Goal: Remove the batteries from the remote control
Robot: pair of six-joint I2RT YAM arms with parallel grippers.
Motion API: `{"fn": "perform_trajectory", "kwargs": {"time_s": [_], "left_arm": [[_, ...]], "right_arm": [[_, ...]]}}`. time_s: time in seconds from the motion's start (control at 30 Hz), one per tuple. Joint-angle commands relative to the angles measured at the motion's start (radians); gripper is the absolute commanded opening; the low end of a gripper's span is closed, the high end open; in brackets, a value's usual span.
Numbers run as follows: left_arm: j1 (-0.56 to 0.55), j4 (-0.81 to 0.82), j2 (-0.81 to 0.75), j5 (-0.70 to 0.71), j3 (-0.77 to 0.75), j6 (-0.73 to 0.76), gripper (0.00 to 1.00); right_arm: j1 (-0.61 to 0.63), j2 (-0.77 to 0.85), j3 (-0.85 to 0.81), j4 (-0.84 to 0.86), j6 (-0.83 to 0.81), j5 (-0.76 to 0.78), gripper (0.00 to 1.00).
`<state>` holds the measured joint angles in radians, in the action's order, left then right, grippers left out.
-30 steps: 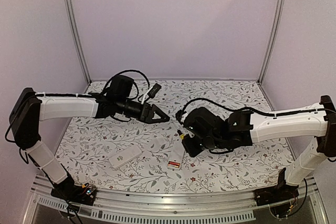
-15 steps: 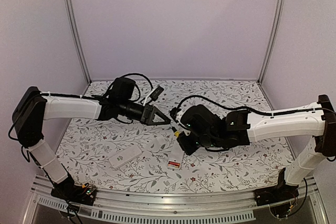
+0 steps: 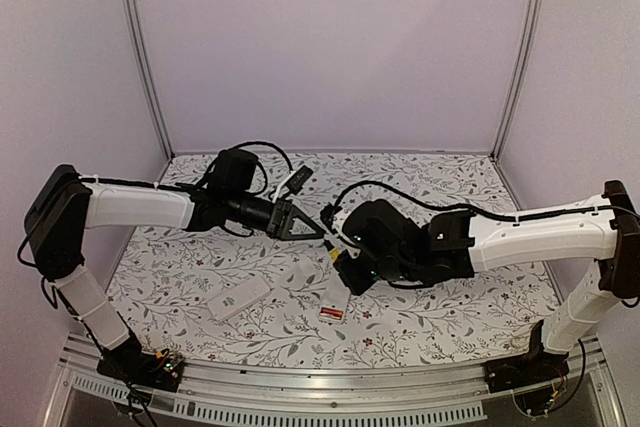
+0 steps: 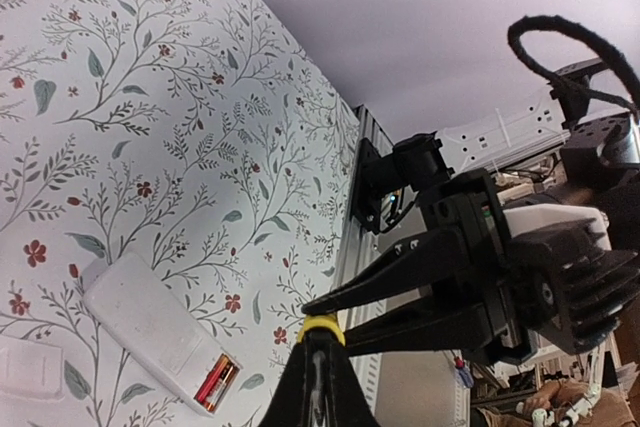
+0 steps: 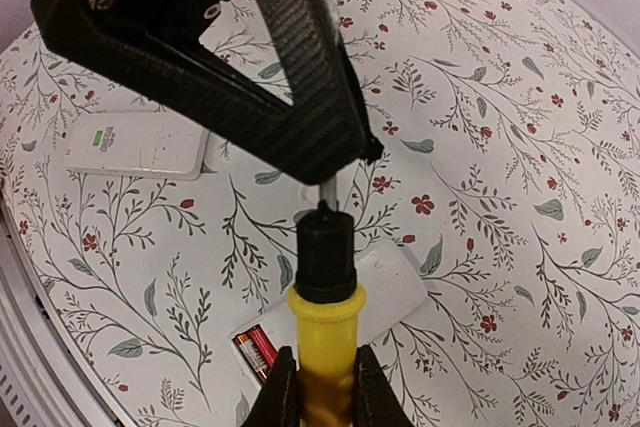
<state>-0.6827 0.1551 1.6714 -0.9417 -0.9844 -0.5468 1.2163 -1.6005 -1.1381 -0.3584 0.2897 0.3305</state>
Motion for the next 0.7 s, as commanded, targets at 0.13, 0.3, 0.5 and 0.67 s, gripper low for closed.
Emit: {"fn": "perform_trajectory", "kwargs": {"time_s": [0.13,0.3,0.5,0.67], "left_arm": [[0.029,0.100,-0.047,-0.025,0.035,-0.040,0.00],[0.087,0.195,-0.165,0.048,0.090,-0.071,0.00],[0.097,0.434,-0.333,0.207,0.235,-0.171,0.00],[0.093,0.696,-0.384,0.289,0.350,-0.343,0.00]], "right_arm": [[0.005,0.104,0.121,0.239,0.075,0.001,0.62],[-0.024,0.217,0.251,0.501,0.191,-0.019,0.85],[-0.112,0.262,0.436,0.962,0.386,-0.197,0.94],[-0.142,0.215,0.482,1.217,0.459,-0.316,0.98]]}}
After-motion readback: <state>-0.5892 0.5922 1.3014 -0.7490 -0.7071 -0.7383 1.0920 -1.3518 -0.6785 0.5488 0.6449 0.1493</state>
